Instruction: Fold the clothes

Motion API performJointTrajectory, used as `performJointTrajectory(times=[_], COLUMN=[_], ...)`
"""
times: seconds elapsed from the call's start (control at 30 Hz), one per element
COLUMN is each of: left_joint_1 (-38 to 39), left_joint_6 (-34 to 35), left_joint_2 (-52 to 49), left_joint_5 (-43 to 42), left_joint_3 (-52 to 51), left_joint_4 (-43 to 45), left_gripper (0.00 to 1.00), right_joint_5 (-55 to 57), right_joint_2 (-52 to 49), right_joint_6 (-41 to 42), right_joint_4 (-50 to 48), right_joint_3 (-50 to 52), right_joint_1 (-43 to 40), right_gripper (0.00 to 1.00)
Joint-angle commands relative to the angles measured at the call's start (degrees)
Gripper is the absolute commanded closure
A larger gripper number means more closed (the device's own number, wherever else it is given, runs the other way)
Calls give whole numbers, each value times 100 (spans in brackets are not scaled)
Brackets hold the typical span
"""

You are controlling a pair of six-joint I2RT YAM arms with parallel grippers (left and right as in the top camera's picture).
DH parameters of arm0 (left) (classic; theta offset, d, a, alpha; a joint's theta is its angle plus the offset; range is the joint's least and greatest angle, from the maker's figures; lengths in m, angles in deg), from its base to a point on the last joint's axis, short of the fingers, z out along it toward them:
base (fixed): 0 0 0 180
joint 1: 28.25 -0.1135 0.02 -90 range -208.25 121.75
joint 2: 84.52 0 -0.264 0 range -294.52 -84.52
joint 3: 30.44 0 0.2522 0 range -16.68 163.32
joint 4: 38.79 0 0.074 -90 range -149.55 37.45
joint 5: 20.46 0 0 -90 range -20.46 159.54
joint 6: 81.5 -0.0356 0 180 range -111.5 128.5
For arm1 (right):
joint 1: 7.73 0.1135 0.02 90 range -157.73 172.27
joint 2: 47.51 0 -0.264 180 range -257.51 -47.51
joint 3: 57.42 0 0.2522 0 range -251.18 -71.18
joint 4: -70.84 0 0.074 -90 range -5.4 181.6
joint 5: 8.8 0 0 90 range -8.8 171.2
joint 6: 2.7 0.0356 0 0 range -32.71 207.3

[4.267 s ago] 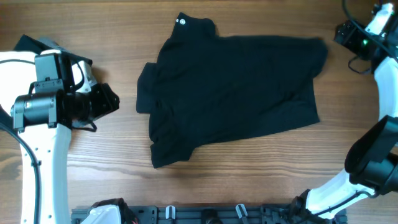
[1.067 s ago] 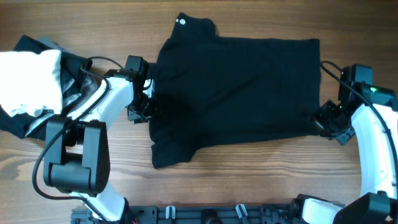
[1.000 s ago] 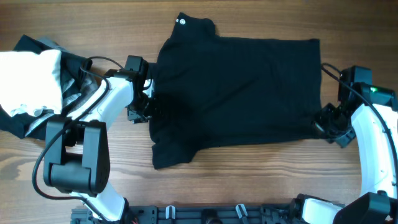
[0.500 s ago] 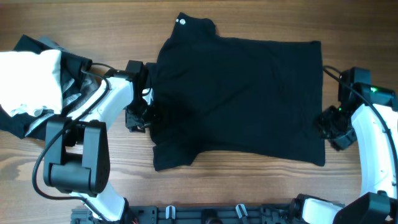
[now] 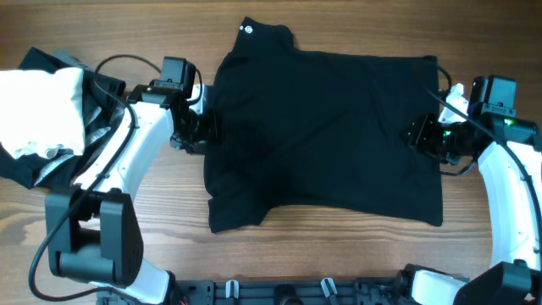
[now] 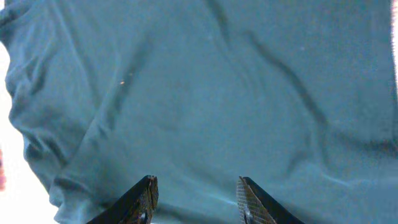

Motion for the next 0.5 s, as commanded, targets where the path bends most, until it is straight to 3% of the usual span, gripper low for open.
performJointTrajectory(times=[0.0,0.1,0.23,0.37,0.47], left_joint_1=[0,0,0,-2,-13], left_joint_6=[-164,-157,-162,-164,-157], left_joint_2=[-435,-721,-909,-1132,-1215], left_joint_5=[192,232,280,409,680], left_joint_3=[22,22,22,22,22], left_joint_4=[474,973,1259,1427,1515], left_gripper=[48,72,77,91,93], right_joint_5=[-284,-286,-280,-94,129], right_joint_2=[4,4,4,2,-2], right_joint_6=[-201,-199,-201,-181,-127], right_joint_4=[2,2,0,-4,13], right_joint_3=[9,9,9,11,11], right_joint_1=[4,4,4,2,4], right_gripper=[54,53,53,52,52])
